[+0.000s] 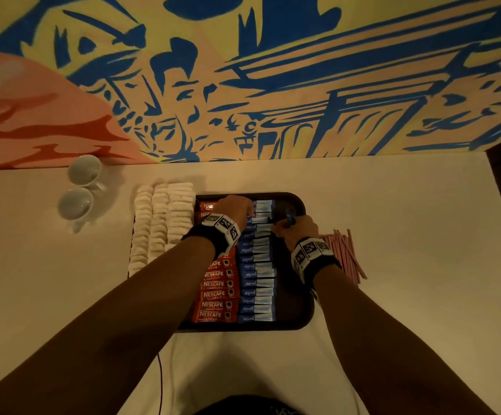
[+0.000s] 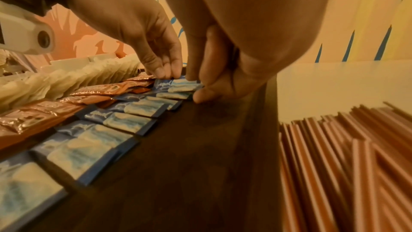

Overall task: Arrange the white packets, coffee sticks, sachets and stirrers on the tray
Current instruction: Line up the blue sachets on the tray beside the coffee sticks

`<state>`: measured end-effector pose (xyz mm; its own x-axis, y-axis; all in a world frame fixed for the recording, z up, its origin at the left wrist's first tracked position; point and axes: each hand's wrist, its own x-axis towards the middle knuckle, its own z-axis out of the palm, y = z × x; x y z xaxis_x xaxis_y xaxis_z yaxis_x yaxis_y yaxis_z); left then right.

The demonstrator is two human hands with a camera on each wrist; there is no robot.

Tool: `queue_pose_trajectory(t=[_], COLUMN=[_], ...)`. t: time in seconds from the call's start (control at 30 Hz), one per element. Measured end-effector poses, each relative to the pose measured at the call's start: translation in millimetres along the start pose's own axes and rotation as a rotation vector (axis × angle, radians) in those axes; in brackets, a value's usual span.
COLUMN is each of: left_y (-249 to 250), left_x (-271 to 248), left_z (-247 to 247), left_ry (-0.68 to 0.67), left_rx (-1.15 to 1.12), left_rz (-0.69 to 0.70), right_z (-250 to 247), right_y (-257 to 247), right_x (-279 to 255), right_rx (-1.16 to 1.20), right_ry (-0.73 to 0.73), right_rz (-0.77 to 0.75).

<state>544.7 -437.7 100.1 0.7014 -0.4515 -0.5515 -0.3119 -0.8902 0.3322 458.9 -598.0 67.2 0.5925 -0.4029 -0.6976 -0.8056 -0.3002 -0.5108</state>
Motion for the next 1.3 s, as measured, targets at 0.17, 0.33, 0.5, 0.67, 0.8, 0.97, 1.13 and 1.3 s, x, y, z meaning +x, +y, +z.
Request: queue_pose_trajectory(t=[0.17,0.33,0.5,0.67,0.8,0.97,1.13,1.3], left_y=[1,2,-8,-11,-4,0,-18,-26], left_x=[-9,-15,-28,-56,-95,-148,-192,-240], left_z=[0,3,1,-3,-9,-20,-36,-44], left_ry=[0.006,0.021,0.168,0.337,0.417,0.424,0.446,0.41], left_rx=[0.03,0.003,-0.158,-0.514,-0.709,-0.845,-0.833,-0.809], left_rz=[-0.005,-0.001,-0.036,-0.118,-0.09,0.007,0.085,0.226], right_z=[-4,-1,-12,-25,-25,-10,5,26], right_y=[-2,1,1,-19,-25,-30,-28,-24], right_x=[-8,-14,-30,-59,-91,-139,-181,-213], right_rx=[-0.046,-0.068,0.013,0.402,0.766,0.995,0.958,0.885], right_ry=[-0.02,-0.041,-0.033,-0.187,-0.347,-0.446,-0.425,-0.43], right_rz=[0.007,-0.006,-0.068,0.025,0.059,-0.032,-0.164,-0.192])
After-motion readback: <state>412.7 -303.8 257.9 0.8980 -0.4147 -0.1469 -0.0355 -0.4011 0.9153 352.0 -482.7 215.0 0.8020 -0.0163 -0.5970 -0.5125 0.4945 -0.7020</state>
